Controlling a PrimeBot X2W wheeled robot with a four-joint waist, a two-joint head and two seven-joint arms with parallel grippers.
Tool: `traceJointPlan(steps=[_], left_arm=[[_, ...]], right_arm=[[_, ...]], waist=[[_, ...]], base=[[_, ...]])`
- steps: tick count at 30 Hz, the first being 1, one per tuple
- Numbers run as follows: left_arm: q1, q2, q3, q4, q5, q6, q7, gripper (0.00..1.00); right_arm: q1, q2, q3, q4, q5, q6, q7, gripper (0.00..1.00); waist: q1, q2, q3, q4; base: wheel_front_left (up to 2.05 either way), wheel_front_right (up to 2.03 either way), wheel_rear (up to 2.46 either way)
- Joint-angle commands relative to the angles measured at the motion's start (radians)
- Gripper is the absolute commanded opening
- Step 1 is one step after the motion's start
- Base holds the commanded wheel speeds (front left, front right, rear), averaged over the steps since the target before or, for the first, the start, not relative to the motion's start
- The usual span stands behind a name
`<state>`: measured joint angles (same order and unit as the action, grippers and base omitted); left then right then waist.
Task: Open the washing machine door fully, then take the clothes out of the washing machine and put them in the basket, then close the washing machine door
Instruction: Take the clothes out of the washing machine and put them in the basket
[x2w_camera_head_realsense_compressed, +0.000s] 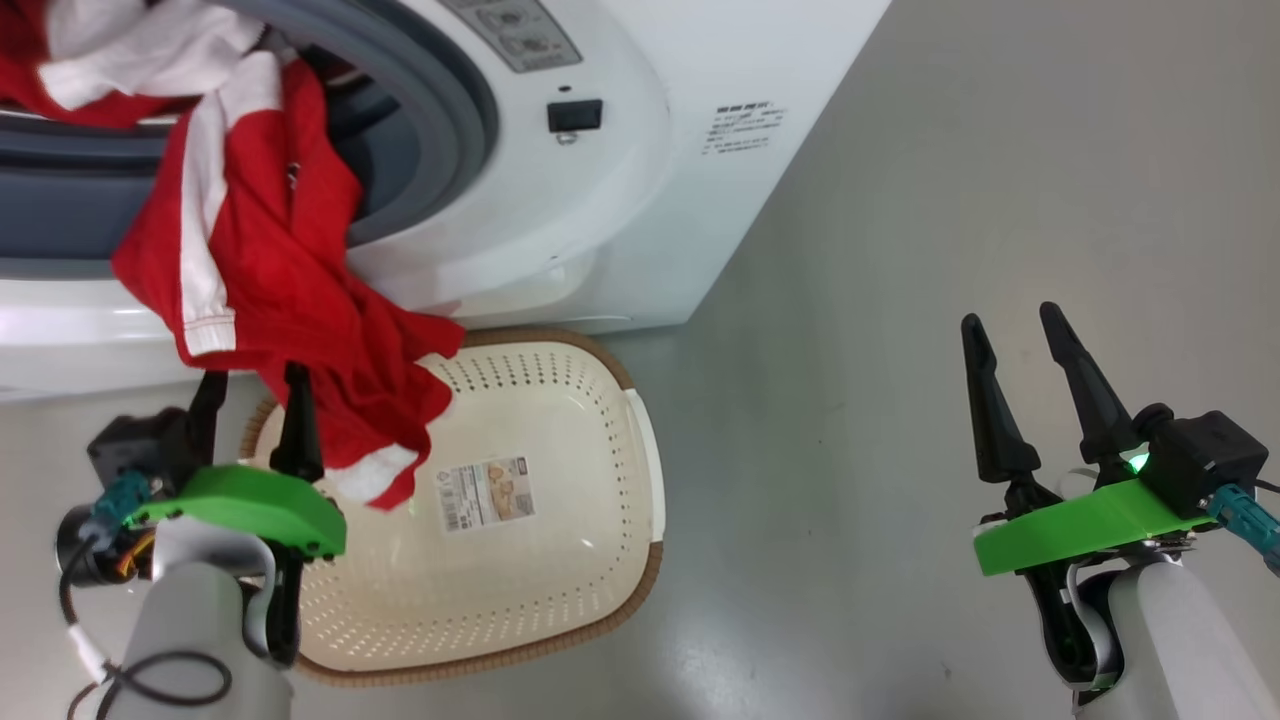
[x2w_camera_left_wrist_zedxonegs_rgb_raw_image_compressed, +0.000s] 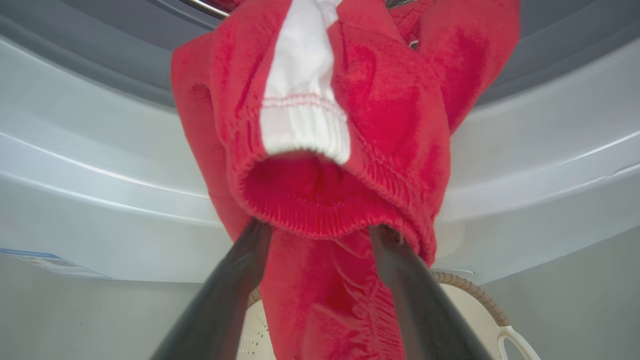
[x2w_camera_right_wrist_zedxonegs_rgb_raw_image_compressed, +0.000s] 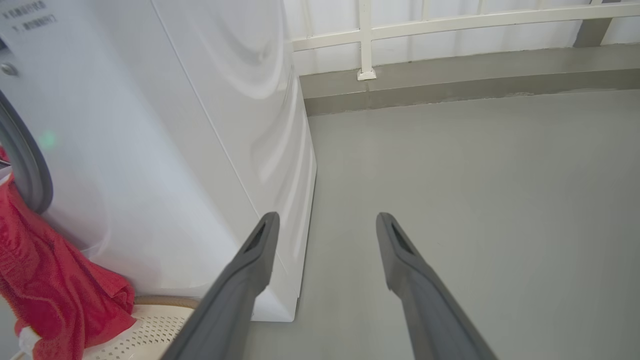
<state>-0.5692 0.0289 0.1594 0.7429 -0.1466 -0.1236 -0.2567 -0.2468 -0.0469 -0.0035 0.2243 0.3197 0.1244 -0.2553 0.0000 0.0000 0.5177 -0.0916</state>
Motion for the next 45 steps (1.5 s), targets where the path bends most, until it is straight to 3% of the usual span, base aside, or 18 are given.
traceJointPlan(steps=[1, 14, 25, 37, 45], left_arm=[[0.043, 0.022, 0.027, -0.046, -0.011, -0.004, -0.005, 1.00], [0.227, 0.022, -0.016, -0.344, -0.035, 0.021, -0.005, 1.00], [0.367, 0.021, -0.020, -0.490, -0.048, 0.052, -0.005, 1.00], [0.327, 0.021, -0.047, -0.496, -0.037, 0.055, -0.005, 1.00], [0.126, 0.028, -0.069, -0.362, 0.014, 0.039, -0.005, 1.00]], right_arm=[[0.024, -0.003, 0.016, -0.017, -0.006, 0.006, -0.006, 1.00], [0.084, -0.003, -0.003, -0.010, -0.042, 0.006, -0.006, 1.00], [0.106, -0.003, -0.001, -0.007, -0.041, 0.006, -0.006, 1.00], [0.099, -0.003, -0.002, -0.011, -0.037, 0.006, -0.006, 1.00], [0.093, -0.003, 0.010, -0.011, -0.027, 0.006, -0.006, 1.00]], waist=[[0.0000, 0.0000, -0.026, 0.016], [0.0000, 0.0000, -0.100, 0.056], [0.0000, 0.0000, -0.123, 0.051], [0.0000, 0.0000, -0.110, 0.049], [0.0000, 0.0000, -0.093, 0.049]], base=[[0.00, 0.00, 0.00], [0.00, 0.00, 0.00], [0.00, 0.00, 0.00], [0.00, 0.00, 0.00], [0.00, 0.00, 0.00]])
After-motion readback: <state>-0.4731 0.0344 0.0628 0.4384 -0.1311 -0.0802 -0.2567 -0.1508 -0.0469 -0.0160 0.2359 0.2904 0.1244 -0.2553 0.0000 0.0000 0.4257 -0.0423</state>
